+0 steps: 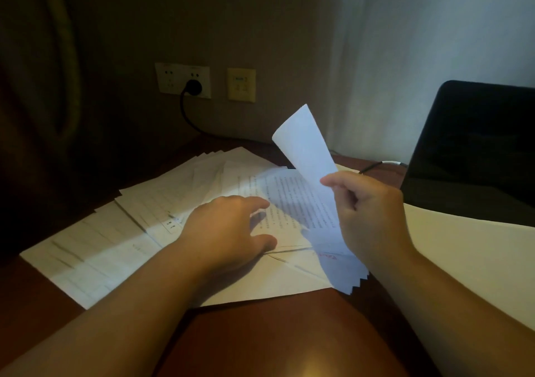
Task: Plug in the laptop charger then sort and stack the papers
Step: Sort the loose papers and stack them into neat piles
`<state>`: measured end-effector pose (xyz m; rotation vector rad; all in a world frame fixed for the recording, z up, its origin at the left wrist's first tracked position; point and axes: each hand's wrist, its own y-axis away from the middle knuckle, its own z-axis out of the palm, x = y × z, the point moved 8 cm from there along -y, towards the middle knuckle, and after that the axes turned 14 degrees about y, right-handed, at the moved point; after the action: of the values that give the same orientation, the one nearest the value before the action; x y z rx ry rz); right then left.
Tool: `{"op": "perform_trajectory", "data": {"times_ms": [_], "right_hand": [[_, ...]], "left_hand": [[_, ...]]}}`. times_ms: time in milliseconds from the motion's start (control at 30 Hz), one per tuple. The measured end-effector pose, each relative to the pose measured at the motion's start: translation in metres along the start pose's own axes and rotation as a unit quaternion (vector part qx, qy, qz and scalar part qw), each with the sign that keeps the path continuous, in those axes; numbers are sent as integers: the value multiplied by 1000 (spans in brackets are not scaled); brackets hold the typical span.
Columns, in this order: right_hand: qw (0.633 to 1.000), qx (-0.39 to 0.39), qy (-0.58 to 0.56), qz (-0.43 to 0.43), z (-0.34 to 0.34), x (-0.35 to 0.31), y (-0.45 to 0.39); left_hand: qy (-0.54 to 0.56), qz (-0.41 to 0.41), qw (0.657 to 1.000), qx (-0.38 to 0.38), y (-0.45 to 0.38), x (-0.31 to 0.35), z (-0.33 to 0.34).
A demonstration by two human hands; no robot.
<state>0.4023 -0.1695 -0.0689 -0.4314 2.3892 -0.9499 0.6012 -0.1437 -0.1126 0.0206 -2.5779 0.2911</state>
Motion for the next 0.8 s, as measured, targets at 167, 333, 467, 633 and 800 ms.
{"op": "perform_trajectory", "data": {"times_ms": [167, 333, 467, 633, 800], "right_hand": [[999, -18, -5, 36, 0, 0, 1], [998, -62, 18, 16, 6, -6, 3], [993, -112, 8, -33, 17, -15, 7], [973, -172, 35, -149, 28, -33, 18], [965, -138, 55, -216, 32, -48, 23]], "left_hand": [[-33, 32, 998, -48, 3, 9, 0], [-4, 56, 998, -41, 7, 10, -8], [2, 56, 998, -11, 2, 9, -18], [54, 95, 987, 118, 1, 10, -34], [85, 138, 958, 237, 10, 14, -52]]}}
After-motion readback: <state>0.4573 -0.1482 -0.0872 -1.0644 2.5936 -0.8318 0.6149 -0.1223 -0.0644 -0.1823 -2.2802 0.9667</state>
